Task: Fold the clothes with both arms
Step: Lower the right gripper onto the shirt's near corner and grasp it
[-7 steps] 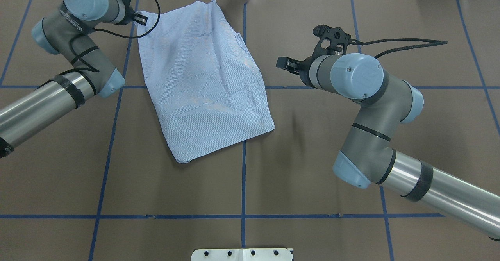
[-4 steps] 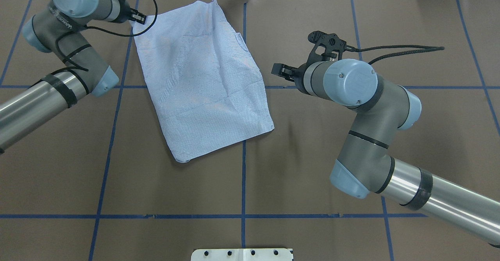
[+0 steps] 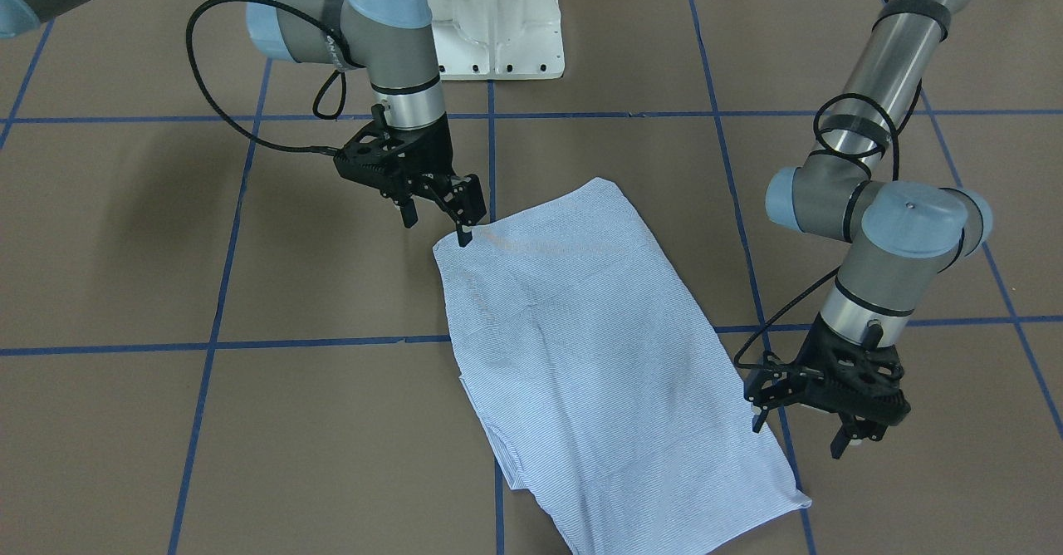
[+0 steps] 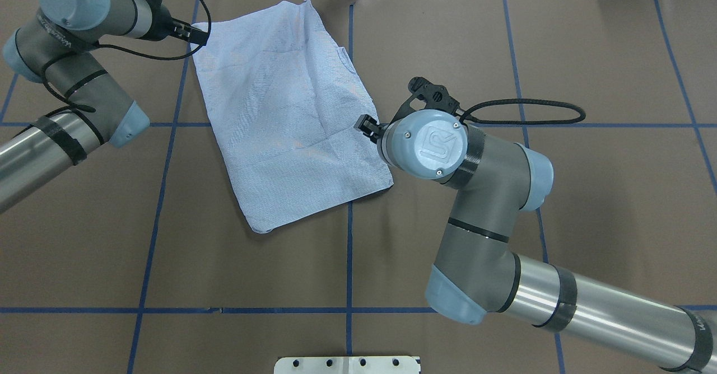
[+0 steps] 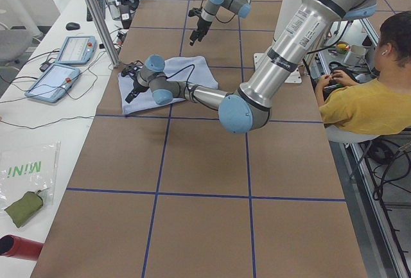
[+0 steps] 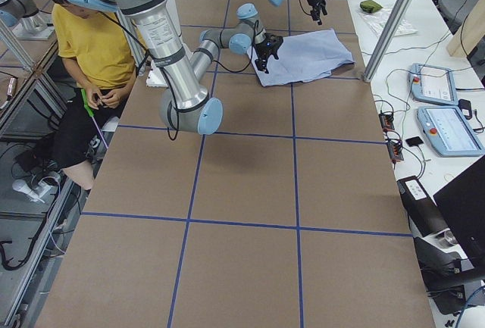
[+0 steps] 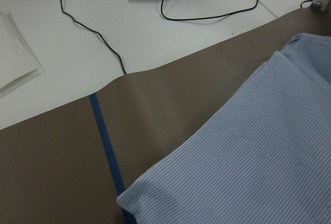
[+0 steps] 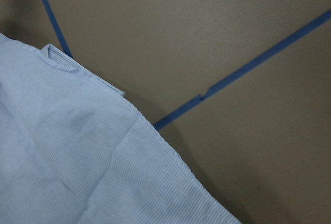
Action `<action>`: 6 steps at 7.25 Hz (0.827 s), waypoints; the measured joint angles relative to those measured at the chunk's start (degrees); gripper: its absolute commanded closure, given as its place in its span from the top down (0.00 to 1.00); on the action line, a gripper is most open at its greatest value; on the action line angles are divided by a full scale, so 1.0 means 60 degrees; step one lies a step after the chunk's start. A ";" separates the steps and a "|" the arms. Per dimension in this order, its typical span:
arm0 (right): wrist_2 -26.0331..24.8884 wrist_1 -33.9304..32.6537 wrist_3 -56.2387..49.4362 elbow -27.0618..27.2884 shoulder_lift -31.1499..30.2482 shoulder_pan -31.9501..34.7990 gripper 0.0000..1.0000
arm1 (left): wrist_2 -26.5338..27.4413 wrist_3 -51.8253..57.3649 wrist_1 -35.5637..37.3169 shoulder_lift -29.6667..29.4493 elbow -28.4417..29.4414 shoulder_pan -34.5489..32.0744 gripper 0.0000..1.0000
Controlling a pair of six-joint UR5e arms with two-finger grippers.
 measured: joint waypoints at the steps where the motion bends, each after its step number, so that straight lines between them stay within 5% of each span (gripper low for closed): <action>1: -0.0227 -0.0109 0.0479 -0.0483 0.0307 -0.0247 0.94 | -0.0005 -0.0005 -0.0003 0.0023 -0.0028 -0.0001 1.00; 6: -0.0747 -0.0131 0.1632 -0.2226 0.1233 -0.0754 0.93 | -0.0002 -0.0008 -0.0047 0.0042 -0.0033 0.0006 1.00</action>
